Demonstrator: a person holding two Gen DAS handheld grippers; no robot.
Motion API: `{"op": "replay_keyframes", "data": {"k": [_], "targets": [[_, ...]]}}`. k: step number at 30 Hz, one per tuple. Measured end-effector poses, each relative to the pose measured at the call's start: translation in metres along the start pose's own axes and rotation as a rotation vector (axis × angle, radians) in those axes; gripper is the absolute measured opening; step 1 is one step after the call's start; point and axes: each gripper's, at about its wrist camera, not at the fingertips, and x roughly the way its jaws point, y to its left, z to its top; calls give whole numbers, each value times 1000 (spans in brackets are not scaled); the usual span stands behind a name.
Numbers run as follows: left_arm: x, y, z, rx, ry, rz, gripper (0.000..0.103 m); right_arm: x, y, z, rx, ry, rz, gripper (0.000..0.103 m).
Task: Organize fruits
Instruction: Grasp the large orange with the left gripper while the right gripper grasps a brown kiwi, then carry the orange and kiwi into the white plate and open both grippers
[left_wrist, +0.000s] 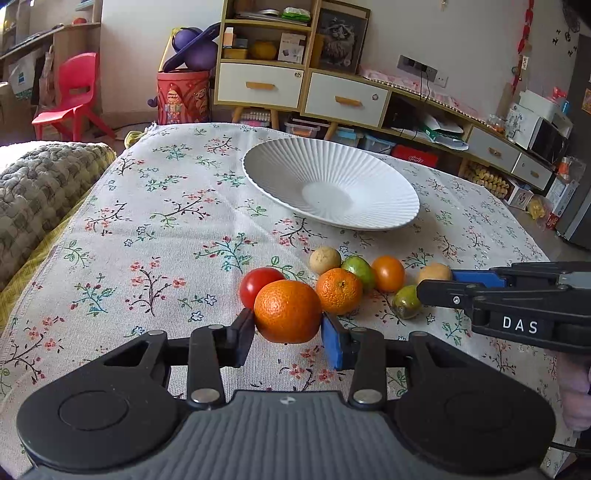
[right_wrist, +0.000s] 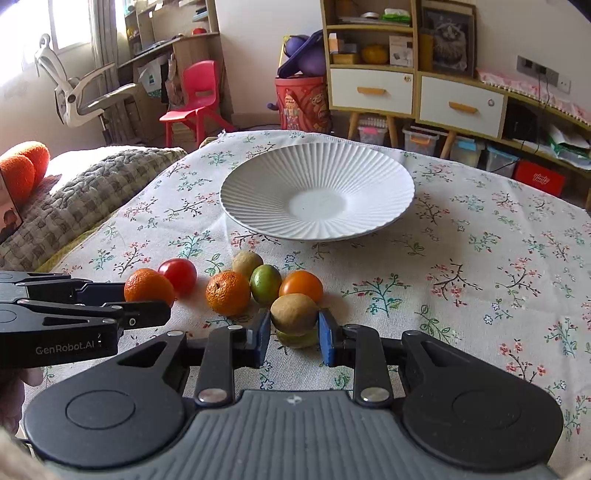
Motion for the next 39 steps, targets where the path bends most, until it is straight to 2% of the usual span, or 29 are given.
{"op": "replay_keyframes", "data": {"k": [7, 17, 26, 39], "targets": [[1, -3, 20, -2, -5, -6, 25, 5, -11, 20, 24, -33, -8, 25], [15, -16, 54, 46, -29, -21, 25, 27, -28, 45, 85, -16, 30, 25], [50, -25, 78, 116, -30, -23, 25, 48, -37, 62, 96, 4, 22, 25], [103, -27, 94, 173, -3, -15, 25, 71, -48, 72, 107, 42, 45, 25]]}}
